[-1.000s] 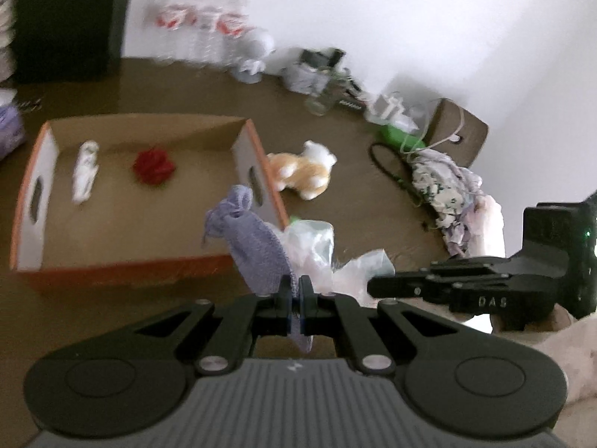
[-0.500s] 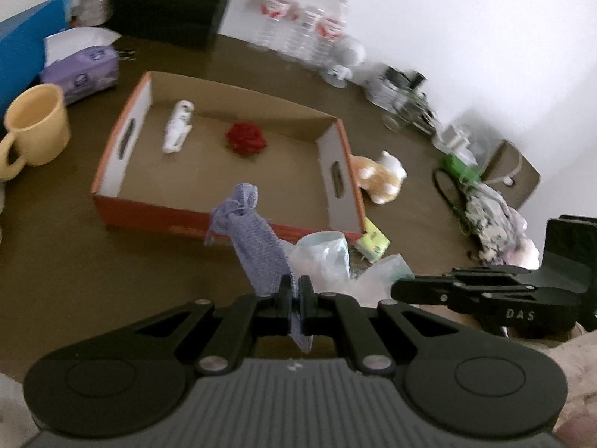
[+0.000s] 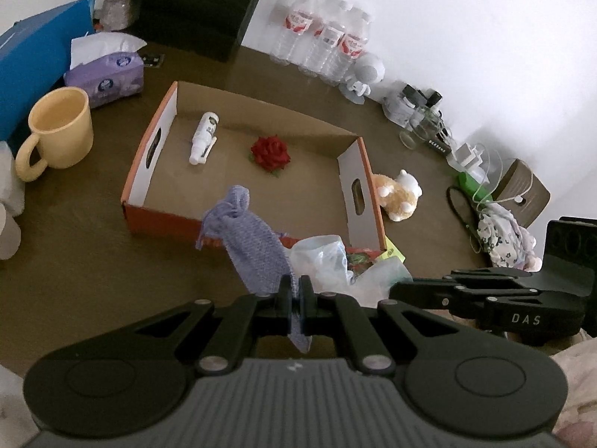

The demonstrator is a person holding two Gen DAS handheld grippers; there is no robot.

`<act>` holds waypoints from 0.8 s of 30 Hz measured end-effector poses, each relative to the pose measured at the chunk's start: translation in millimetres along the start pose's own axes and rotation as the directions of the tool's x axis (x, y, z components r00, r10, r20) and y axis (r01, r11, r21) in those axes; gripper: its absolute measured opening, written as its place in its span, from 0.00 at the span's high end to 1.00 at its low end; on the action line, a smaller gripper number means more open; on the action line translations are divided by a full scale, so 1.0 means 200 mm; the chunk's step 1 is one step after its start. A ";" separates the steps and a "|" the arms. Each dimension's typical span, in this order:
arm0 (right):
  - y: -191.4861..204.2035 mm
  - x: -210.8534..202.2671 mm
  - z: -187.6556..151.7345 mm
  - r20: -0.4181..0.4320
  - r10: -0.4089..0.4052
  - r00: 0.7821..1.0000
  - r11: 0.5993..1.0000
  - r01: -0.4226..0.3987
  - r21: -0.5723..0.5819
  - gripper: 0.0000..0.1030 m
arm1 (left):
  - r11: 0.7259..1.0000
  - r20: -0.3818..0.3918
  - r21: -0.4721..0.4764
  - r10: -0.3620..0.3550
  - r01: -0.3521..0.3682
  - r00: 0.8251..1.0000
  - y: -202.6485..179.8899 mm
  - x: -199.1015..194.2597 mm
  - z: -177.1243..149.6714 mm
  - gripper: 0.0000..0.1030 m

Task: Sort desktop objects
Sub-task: 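Lift the plastic bag and lavender pouch up from the pile with both tools, then carry the lavender pouch with the left tool while the right tool carries the plastic bag over the box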

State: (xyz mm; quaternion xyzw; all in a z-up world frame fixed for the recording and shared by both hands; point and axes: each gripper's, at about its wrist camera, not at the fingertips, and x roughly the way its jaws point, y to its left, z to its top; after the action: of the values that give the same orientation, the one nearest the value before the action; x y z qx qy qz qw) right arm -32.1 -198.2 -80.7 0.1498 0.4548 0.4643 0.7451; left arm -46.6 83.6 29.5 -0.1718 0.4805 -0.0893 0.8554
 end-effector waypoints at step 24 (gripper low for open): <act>-0.04 0.08 0.49 0.210 -0.134 0.968 0.989 0.143 -0.028 0.97 | 0.986 0.156 0.162 0.005 -0.030 0.988 -0.04 0.12 0.44 0.96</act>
State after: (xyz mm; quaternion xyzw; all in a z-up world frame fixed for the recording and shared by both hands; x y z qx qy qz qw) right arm 54.6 -170.4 -41.8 0.1493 0.3738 0.4025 0.8221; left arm 40.1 86.8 55.7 -0.1031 0.4048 -0.1072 0.9022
